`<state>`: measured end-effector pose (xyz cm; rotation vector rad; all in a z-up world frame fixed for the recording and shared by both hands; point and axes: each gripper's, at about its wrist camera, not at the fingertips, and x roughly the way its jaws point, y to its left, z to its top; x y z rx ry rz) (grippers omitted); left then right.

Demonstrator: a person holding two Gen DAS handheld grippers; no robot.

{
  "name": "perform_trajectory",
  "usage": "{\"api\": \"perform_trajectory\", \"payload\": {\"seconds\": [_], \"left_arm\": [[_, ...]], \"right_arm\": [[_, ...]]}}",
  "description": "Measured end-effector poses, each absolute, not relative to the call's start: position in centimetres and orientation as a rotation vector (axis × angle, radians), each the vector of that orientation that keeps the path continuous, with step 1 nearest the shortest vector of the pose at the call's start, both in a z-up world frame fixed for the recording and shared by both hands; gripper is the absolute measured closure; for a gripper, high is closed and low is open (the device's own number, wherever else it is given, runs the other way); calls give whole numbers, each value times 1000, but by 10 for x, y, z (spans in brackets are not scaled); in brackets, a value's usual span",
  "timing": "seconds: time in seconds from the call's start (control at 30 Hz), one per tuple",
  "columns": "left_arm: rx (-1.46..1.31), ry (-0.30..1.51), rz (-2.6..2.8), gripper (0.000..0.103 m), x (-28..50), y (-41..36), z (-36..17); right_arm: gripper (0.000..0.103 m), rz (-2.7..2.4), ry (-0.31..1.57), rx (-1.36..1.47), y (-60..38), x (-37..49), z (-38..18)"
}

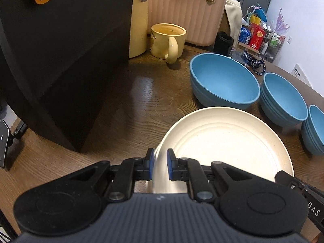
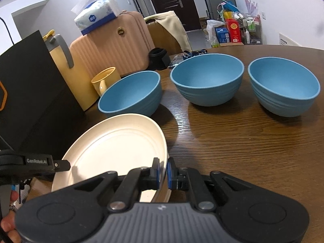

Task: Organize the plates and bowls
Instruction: 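Lower the held cream plate with both tools onto the stacked cream plates, then open both tools and release the plate onto the stack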

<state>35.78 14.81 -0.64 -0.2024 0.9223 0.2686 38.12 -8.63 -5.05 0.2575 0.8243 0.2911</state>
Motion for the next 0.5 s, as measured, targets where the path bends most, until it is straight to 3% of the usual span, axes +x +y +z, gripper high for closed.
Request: {"api": "perform_trajectory", "payload": {"seconds": [0.5], "left_arm": [[-196, 934, 269, 89, 362, 155, -19]], "right_arm": [[96, 284, 814, 206, -75, 383, -56]]}}
